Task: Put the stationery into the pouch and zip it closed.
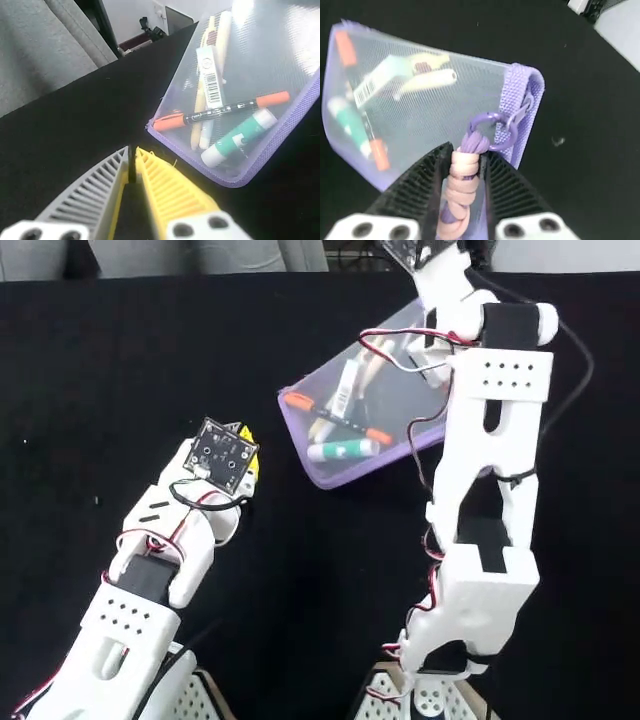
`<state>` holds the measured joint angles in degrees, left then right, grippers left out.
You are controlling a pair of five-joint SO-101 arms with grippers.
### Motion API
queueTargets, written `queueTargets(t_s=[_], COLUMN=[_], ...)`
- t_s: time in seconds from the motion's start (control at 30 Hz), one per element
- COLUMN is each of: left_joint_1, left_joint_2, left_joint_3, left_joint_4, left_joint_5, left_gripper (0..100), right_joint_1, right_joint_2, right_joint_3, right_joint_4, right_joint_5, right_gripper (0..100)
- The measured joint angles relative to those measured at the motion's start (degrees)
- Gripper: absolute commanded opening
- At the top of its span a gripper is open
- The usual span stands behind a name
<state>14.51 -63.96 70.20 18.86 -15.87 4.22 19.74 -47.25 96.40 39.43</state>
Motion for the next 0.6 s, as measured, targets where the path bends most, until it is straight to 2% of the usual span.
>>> queueTargets(t_s=[0.33,0.6], left_joint_1=[0.0,0.0], left_joint_2=[0.0,0.0], left_joint_3=[0.0,0.0], left_joint_4=[0.0,0.0], left_joint_5=[0.0,0.0], left_gripper=[3,3], right_joint_1=[10.2,11.78], right_joint_2=[0.09,0.09], right_joint_3=[2.73,11.52], right_joint_4=[2.9,2.99], right_joint_5=[13.19,25.49], right_gripper=[1.5,1.5])
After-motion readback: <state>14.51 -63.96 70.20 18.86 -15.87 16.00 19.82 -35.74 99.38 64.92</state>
